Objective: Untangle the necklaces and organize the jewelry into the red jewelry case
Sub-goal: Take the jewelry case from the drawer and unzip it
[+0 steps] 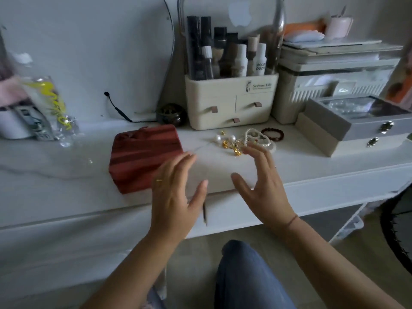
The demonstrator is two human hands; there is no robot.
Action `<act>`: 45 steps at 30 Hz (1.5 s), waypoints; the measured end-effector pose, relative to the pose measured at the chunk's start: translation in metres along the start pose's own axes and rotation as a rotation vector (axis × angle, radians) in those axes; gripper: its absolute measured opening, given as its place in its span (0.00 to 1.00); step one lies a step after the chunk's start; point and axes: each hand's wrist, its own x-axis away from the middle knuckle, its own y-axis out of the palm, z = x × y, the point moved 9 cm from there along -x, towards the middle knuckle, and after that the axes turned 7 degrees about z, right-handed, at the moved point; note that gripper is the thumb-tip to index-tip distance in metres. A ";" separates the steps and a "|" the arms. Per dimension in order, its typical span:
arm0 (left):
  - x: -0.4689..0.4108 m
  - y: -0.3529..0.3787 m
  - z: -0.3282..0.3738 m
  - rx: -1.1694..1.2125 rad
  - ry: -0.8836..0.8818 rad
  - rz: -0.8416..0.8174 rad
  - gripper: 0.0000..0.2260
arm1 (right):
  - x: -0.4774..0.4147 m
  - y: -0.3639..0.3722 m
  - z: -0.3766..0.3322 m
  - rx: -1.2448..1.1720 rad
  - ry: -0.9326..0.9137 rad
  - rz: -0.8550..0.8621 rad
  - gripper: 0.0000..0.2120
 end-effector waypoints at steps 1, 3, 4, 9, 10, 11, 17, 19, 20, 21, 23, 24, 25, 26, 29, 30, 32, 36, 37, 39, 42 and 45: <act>-0.008 -0.022 -0.013 -0.001 -0.028 0.087 0.19 | -0.007 0.016 -0.012 -0.054 0.019 -0.035 0.26; -0.019 -0.057 -0.049 -0.024 -0.111 0.221 0.18 | -0.018 0.051 -0.035 -0.142 0.046 -0.124 0.31; -0.022 -0.068 -0.072 -0.029 -0.187 0.259 0.18 | -0.022 0.069 -0.045 -0.172 0.054 -0.177 0.34; -0.008 -0.058 -0.182 0.262 -0.902 0.095 0.23 | -0.029 0.132 -0.069 -0.209 0.126 -0.293 0.41; -0.006 -0.050 -0.185 0.312 -0.935 0.030 0.21 | -0.031 0.138 -0.069 -0.199 0.133 -0.282 0.41; -0.005 -0.044 -0.184 0.376 -0.928 -0.010 0.19 | -0.032 0.142 -0.068 -0.191 0.143 -0.275 0.41; -0.002 -0.035 -0.163 0.633 -0.841 -0.082 0.23 | -0.049 0.151 -0.056 -0.295 0.214 -0.361 0.38; 0.001 -0.035 -0.159 0.700 -0.834 -0.087 0.24 | -0.057 0.154 -0.048 -0.388 0.236 -0.389 0.30; 0.003 -0.036 -0.161 0.716 -0.850 -0.088 0.22 | -0.061 0.157 -0.044 -0.446 0.259 -0.401 0.26; 0.004 -0.038 -0.168 0.717 -0.879 -0.073 0.21 | -0.064 0.160 -0.040 -0.511 0.291 -0.409 0.23; 0.001 -0.046 -0.197 0.689 -0.979 0.043 0.18 | -0.069 0.168 -0.032 -0.634 0.372 -0.440 0.22; 0.001 -0.052 -0.217 0.656 -1.048 0.121 0.16 | -0.070 0.172 -0.030 -0.688 0.407 -0.466 0.23; -0.002 -0.054 -0.234 0.627 -1.097 0.156 0.14 | -0.071 0.176 -0.028 -0.736 0.437 -0.493 0.27; -0.008 -0.054 -0.246 0.599 -1.116 0.145 0.14 | -0.071 0.180 -0.027 -0.772 0.465 -0.519 0.31; -0.023 -0.039 -0.263 0.620 -1.076 -0.020 0.14 | -0.074 0.187 -0.027 -0.836 0.519 -0.577 0.38; -0.027 -0.036 -0.262 0.641 -1.049 -0.084 0.13 | -0.075 0.188 -0.028 -0.848 0.531 -0.595 0.40; -0.031 -0.032 -0.260 0.644 -0.970 -0.183 0.12 | -0.075 0.190 -0.029 -0.865 0.550 -0.622 0.41; -0.037 -0.035 -0.258 0.572 -0.835 -0.258 0.14 | -0.074 0.189 -0.032 -0.840 0.567 -0.622 0.41; -0.037 -0.036 -0.260 0.551 -0.816 -0.262 0.15 | -0.073 0.188 -0.033 -0.834 0.563 -0.624 0.40; -0.035 -0.039 -0.264 0.512 -0.803 -0.279 0.15 | -0.072 0.188 -0.035 -0.822 0.565 -0.619 0.40; -0.031 -0.041 -0.268 0.415 -0.799 -0.285 0.15 | -0.071 0.183 -0.039 -0.787 0.540 -0.567 0.39; -0.033 -0.047 -0.266 0.297 -0.772 -0.234 0.11 | -0.066 0.168 -0.049 -0.647 0.384 -0.544 0.37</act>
